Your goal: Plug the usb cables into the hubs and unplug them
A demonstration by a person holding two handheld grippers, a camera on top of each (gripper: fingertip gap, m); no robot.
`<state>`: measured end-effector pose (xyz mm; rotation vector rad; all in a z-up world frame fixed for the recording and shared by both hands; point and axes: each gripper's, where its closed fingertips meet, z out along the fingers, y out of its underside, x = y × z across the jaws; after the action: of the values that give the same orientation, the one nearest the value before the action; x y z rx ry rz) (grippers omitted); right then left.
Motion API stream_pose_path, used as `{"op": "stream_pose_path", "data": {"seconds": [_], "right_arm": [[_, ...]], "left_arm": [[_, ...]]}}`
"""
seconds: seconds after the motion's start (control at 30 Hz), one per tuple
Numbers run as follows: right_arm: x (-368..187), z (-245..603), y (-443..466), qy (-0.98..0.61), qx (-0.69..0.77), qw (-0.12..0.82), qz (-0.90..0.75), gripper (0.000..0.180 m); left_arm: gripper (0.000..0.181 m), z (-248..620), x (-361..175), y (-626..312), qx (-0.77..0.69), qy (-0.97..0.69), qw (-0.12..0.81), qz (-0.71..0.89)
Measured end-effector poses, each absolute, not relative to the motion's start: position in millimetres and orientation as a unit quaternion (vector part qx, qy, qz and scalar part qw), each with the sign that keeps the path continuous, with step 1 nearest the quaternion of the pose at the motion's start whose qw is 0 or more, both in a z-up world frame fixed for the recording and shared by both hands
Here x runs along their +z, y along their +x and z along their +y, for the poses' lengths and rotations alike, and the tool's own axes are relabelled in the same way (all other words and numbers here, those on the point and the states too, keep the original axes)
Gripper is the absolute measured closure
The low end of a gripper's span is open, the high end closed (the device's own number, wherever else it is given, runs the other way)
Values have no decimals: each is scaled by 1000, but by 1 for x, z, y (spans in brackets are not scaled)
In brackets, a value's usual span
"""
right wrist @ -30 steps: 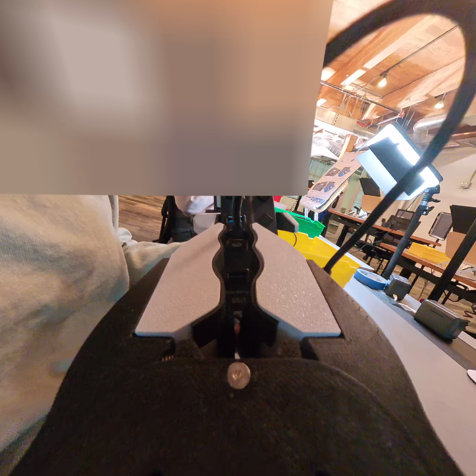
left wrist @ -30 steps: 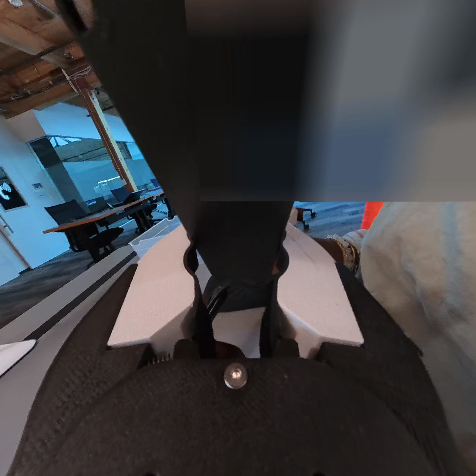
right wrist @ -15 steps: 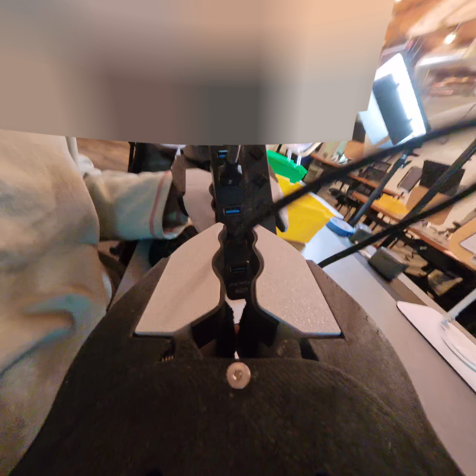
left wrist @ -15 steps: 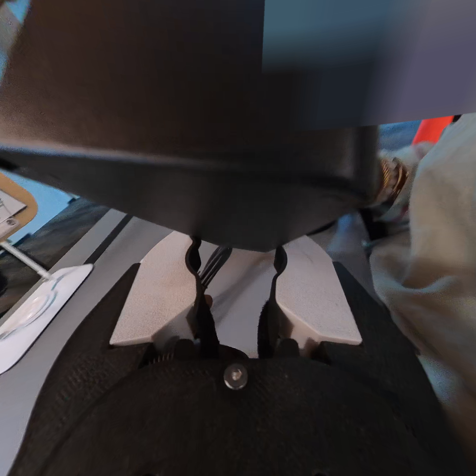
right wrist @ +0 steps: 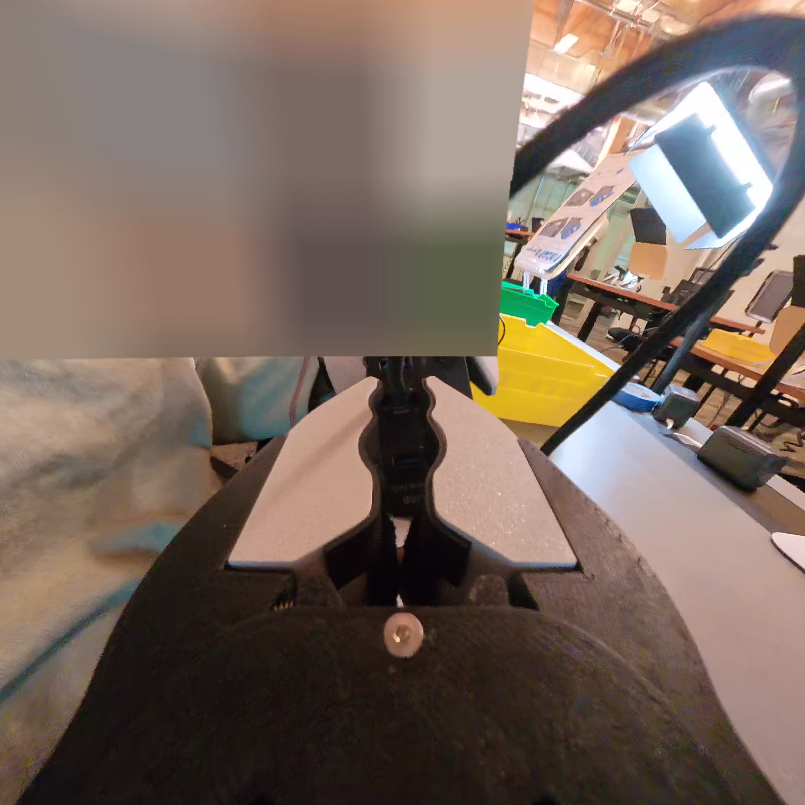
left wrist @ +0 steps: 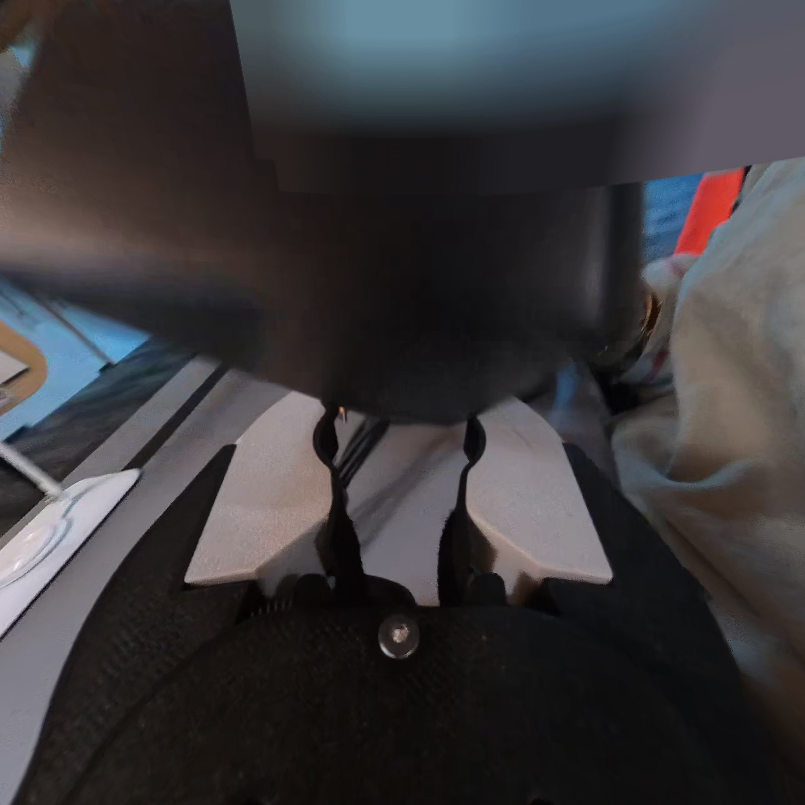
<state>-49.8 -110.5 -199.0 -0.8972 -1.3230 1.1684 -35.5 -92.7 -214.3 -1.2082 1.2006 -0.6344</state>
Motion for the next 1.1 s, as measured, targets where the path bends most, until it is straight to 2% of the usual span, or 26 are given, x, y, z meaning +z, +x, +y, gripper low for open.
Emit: {"op": "stream_pose_path", "data": {"seconds": [0.33,0.43,0.7,0.77,0.83,0.93,1.1], "right_arm": [[-201,-122,-52,-351,548,529,-545,164],[-200,-119,-50,-351,521,550,-550,164],[-199,-108,-52,-366,488,582,-537,163],[-163,-103,-17,-328,514,642,-465,165],[-164,-86,2,-364,448,664,-475,164],[-173,-74,10,-415,416,634,-503,164],[-178,-51,41,-500,327,634,-491,164]], "left_arm": [[124,-112,-194,-29,-360,-434,661,495],[125,-106,-205,-33,-304,-469,639,528],[125,-93,-214,-42,-291,-515,616,520],[125,-66,-222,-70,-225,-564,628,486],[126,-63,-215,-94,-253,-564,644,451],[125,-73,-184,-100,-308,-519,682,413],[125,-75,-166,-99,-382,-470,713,354]]}}
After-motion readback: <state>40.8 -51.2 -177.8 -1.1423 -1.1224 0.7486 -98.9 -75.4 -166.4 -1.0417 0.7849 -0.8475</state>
